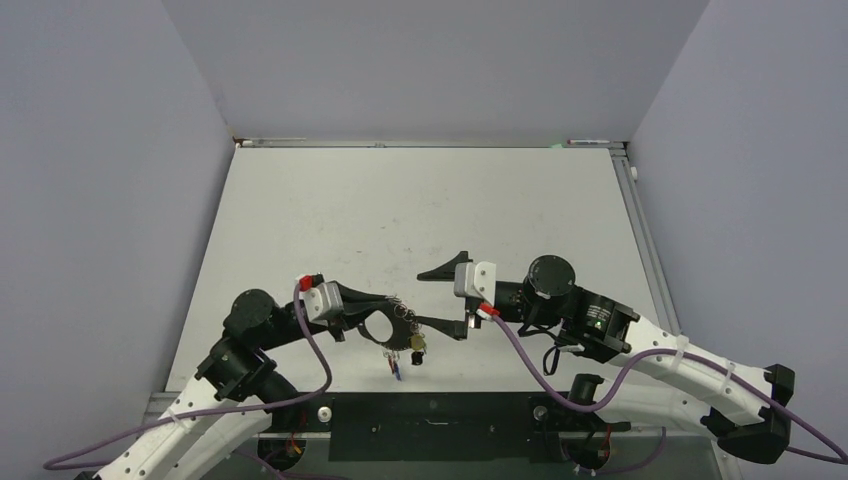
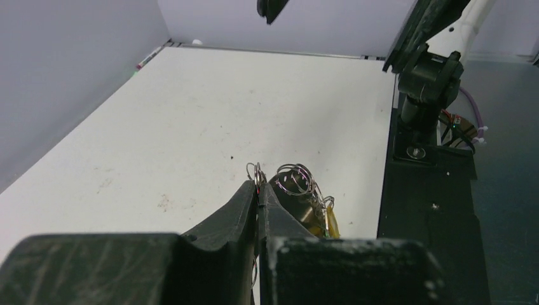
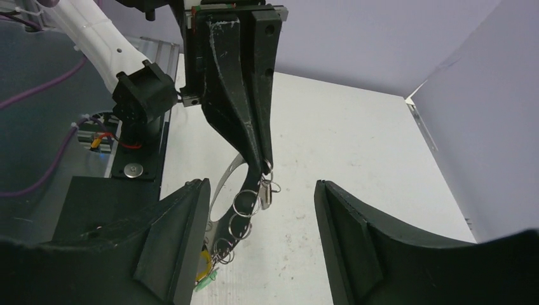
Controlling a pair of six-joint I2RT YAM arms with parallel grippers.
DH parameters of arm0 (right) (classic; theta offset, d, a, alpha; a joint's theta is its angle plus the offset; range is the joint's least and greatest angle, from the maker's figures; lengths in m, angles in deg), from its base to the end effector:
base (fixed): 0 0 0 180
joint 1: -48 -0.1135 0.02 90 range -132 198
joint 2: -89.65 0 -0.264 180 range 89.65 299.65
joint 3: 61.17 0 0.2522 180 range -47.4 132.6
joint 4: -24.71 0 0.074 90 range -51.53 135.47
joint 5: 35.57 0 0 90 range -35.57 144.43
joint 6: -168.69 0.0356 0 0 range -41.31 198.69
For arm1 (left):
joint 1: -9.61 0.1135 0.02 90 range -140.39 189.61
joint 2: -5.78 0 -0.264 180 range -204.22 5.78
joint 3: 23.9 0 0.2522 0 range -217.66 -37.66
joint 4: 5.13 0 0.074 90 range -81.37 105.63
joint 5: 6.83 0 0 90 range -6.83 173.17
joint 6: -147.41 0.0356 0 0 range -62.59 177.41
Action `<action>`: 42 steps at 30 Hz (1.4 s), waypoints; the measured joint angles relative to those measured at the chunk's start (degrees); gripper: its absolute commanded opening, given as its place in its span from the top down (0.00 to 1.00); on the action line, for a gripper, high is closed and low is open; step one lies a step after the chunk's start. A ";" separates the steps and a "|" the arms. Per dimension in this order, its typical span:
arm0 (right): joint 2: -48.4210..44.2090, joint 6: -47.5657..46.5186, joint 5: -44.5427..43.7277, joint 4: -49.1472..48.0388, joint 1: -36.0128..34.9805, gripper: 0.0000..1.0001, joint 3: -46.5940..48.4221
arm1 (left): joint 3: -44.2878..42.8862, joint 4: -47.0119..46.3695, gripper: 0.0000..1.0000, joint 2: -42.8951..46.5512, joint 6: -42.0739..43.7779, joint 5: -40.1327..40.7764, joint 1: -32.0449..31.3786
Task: Put the keys on the keyring
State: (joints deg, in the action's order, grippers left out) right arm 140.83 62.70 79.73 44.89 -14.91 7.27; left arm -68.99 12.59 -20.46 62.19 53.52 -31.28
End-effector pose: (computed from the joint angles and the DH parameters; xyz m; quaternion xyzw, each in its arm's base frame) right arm 0.0782 0.1862 0.3886 -0.5659 0.4503 0.4132 0.5534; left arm 0.0843 -0.0963 0.3138 0.4310 0.5528 -0.3842 0.6008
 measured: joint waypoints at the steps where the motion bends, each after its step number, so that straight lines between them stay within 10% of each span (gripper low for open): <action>1: 0.04 0.15 0.46 -0.39 0.00 0.40 -0.28 | 0.94 -1.79 1.00 0.59 -1.16 -1.03 0.94; 16: 4.83 0.37 8.13 -4.31 1.88 0.54 -1.05 | 6.36 -17.73 1.00 7.76 -8.41 -9.46 2.49; 42: 13.14 0.68 19.89 -4.22 2.62 0.74 4.26 | 6.69 -18.69 1.00 9.27 -8.59 -11.15 2.75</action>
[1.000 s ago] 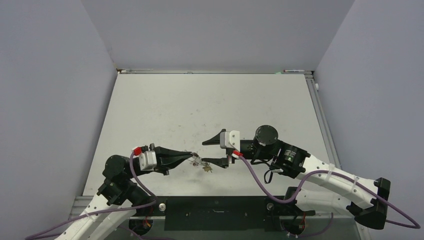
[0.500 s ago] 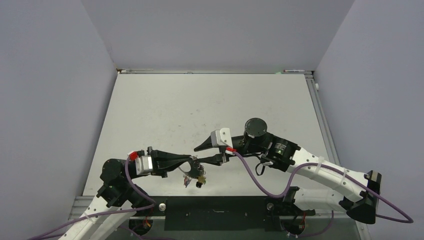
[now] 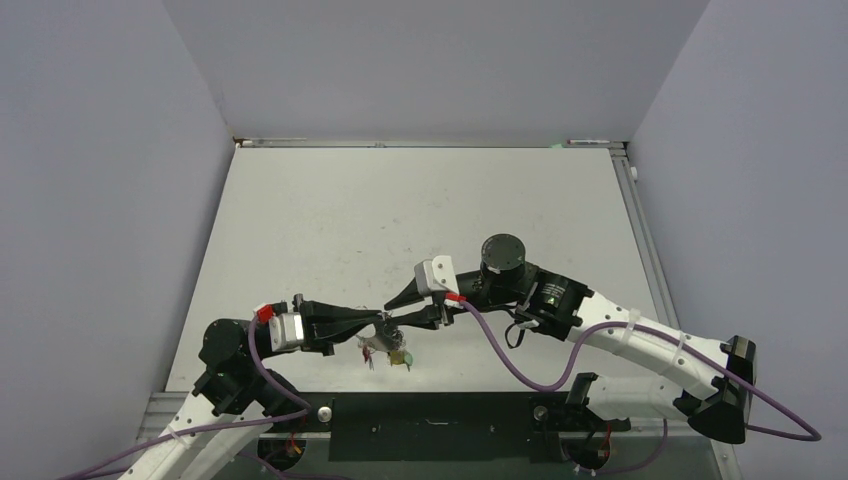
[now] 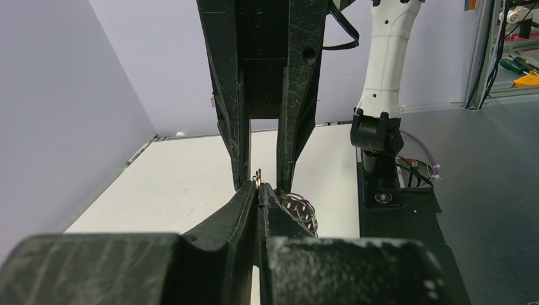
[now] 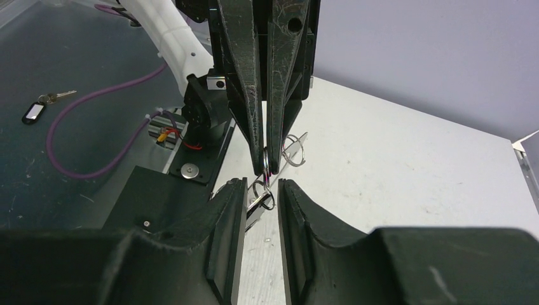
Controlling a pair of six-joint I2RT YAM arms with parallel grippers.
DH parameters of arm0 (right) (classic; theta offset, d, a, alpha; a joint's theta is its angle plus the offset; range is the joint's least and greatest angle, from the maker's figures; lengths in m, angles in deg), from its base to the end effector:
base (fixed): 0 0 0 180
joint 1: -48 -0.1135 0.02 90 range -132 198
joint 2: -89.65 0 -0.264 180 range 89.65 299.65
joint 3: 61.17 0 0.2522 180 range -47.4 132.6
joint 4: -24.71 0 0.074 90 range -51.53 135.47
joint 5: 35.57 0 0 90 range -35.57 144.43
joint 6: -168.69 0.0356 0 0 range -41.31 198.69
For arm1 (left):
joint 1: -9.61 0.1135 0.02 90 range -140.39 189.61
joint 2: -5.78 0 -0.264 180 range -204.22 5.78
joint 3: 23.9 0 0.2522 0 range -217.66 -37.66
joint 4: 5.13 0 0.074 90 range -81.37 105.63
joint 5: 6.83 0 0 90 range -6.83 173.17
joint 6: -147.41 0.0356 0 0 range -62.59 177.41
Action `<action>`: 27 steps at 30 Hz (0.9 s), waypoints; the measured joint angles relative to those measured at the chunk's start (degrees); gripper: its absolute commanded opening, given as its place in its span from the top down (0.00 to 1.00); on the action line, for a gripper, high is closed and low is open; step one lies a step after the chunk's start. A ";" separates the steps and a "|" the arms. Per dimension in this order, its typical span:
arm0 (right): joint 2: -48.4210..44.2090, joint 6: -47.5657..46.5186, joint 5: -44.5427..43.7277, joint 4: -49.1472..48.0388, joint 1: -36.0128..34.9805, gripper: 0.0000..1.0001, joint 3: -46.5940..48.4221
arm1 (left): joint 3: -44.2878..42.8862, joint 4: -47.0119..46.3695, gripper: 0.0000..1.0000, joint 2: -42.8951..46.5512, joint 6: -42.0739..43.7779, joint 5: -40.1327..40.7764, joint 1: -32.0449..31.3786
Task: Put the keys on the keyring
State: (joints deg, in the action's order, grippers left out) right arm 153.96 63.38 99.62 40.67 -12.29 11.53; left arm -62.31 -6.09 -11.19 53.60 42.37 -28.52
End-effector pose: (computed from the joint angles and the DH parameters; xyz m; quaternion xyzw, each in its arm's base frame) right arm 0.1036 0.2325 0.3751 -0.6257 0.3936 0.4997 0.4515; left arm 0.0608 -0.0773 0.3212 0.4306 0.4127 -0.4598 0.6579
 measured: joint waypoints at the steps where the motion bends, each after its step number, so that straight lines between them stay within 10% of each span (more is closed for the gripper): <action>1: 0.04 0.07 0.13 0.00 0.00 0.76 0.00 | 0.00 0.02 1.00 0.00 0.02 0.00 0.00; 9: 0.11 0.81 0.57 0.00 0.00 0.94 0.00 | 0.00 0.00 1.00 0.00 0.00 -0.02 0.00; 21: 0.22 0.83 -0.11 -0.02 0.00 0.95 0.07 | 0.00 0.55 0.99 0.11 0.74 0.04 0.00; 27: 1.07 -0.70 -2.47 4.37 0.00 0.95 1.95 | -0.07 3.04 0.67 0.26 3.15 0.46 0.00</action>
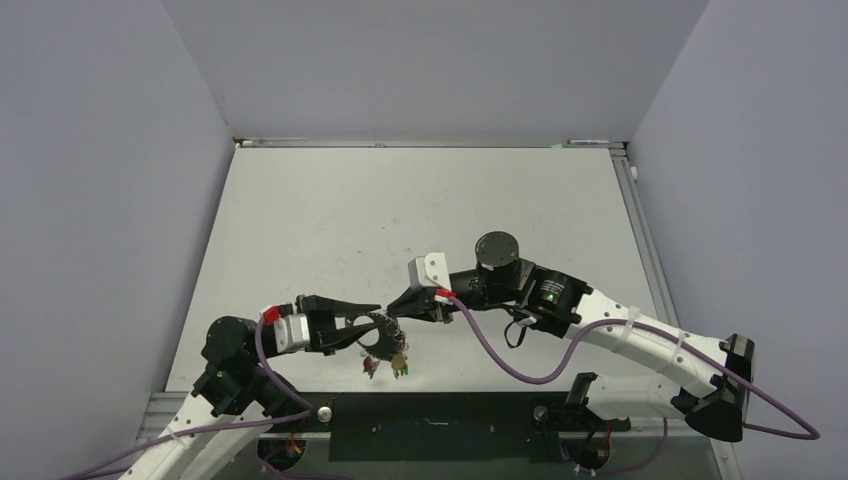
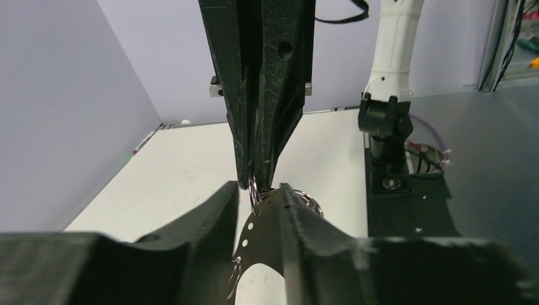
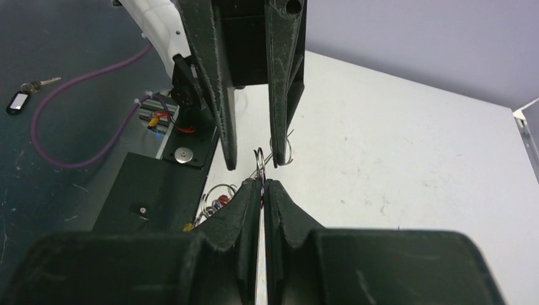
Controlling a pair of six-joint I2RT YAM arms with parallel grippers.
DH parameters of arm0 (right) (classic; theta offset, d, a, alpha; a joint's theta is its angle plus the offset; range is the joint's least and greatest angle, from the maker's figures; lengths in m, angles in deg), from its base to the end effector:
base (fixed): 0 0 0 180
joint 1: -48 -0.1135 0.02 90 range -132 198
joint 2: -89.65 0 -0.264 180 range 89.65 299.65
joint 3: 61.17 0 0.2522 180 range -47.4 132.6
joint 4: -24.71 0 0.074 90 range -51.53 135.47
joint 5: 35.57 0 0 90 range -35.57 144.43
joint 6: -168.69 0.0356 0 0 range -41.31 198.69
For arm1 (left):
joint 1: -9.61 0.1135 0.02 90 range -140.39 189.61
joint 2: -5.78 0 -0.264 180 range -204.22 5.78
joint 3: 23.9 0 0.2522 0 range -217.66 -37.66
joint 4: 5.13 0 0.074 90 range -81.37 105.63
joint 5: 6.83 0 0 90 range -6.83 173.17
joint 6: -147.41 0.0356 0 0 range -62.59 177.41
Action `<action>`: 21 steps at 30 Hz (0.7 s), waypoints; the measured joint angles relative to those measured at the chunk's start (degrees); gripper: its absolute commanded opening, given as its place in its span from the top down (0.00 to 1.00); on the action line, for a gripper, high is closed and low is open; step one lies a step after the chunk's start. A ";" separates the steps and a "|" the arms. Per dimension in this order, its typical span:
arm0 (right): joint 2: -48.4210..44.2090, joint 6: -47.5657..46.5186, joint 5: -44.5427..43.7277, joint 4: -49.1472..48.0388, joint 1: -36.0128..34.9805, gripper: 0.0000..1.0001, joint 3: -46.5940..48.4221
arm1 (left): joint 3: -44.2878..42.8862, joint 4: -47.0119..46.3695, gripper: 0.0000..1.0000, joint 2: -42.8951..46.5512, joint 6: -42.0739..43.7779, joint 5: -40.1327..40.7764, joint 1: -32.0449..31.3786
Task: Put the keys on the keyring
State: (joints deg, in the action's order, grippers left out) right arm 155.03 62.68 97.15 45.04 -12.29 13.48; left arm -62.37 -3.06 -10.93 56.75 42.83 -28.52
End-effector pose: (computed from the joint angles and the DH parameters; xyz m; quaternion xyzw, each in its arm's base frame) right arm 0.1065 0.2354 0.3749 -0.6262 0.4223 0.4835 0.4424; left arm 0.0618 -0.0778 0.3170 0.4406 0.4213 -0.4421 0.6580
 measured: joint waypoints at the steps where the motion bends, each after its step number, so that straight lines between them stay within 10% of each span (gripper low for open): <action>1: 0.00 -0.24 -0.57 0.81 0.00 0.95 0.09 | -0.04 0.55 0.62 0.00 0.48 0.07 0.00; 6: 0.00 -1.51 -3.85 4.57 0.00 0.95 0.11 | -0.79 4.11 0.47 -0.24 2.60 0.46 0.00; 21: 2.49 -5.92 -20.44 13.68 -7.98 0.95 4.26 | -22.38 33.14 0.55 -12.74 10.32 9.29 -2.91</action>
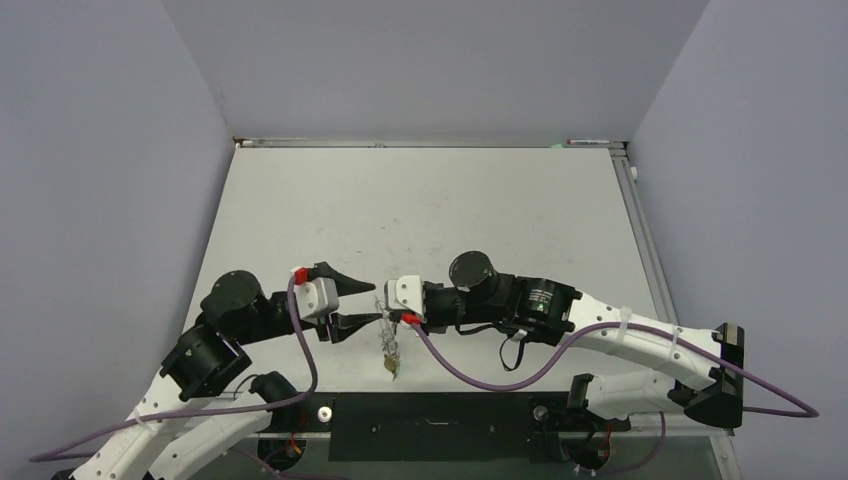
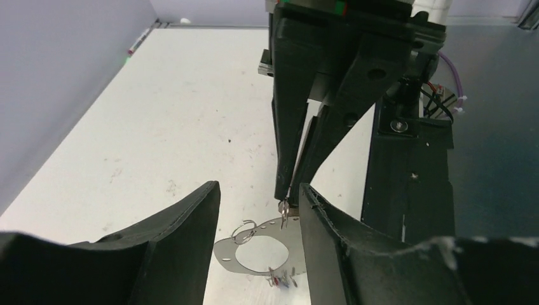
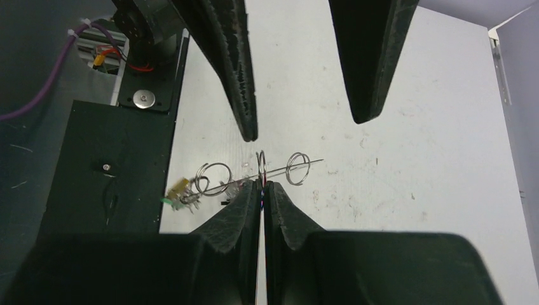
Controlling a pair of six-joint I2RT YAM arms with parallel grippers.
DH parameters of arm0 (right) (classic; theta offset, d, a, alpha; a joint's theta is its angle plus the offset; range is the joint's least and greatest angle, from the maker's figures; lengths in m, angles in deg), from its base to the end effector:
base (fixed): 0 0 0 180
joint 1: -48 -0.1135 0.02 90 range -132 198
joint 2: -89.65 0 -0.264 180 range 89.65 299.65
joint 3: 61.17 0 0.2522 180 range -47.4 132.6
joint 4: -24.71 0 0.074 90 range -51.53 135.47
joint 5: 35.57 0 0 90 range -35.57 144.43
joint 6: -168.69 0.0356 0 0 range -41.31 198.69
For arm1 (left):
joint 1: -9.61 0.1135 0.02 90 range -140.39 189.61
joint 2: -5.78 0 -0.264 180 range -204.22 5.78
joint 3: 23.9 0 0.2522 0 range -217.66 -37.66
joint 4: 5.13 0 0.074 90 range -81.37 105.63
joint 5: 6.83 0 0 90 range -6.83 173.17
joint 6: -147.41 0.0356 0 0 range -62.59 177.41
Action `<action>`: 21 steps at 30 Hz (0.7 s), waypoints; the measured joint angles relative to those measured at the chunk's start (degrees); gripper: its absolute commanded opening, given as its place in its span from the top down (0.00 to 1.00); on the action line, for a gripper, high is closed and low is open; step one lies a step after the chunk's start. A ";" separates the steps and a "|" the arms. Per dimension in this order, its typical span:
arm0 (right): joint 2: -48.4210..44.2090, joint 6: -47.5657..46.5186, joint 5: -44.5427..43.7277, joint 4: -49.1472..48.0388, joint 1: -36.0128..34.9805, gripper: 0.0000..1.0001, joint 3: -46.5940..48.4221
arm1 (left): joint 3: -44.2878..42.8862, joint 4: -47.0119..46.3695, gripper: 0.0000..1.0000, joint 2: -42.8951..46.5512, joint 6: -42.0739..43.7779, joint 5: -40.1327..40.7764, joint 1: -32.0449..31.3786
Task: Put the keys on the keyring
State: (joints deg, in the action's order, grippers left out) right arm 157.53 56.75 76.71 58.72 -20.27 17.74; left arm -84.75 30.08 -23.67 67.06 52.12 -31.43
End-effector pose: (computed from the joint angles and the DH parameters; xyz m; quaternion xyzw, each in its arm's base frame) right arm 0.0862 0.2526 0.3646 -0.6548 0.5018 0.3612 0.4346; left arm 0.0706 -0.0858 0.3678 0.4664 0.5576 -0.3662 0.5809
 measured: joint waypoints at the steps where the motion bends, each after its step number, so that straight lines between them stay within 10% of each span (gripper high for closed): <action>1: 0.07 -0.13 -0.57 0.31 -0.15 0.95 0.00 | -1.90 2.73 0.55 -1.27 0.87 0.98 -1.05; 21: 0.17 -1.31 -3.67 1.38 -1.55 0.95 0.11 | -6.29 17.75 0.77 -10.23 8.72 8.13 -8.70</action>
State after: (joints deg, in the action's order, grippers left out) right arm 157.70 55.44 73.04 60.10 -21.82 17.85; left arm -91.05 47.83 -33.90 75.78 60.25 -40.13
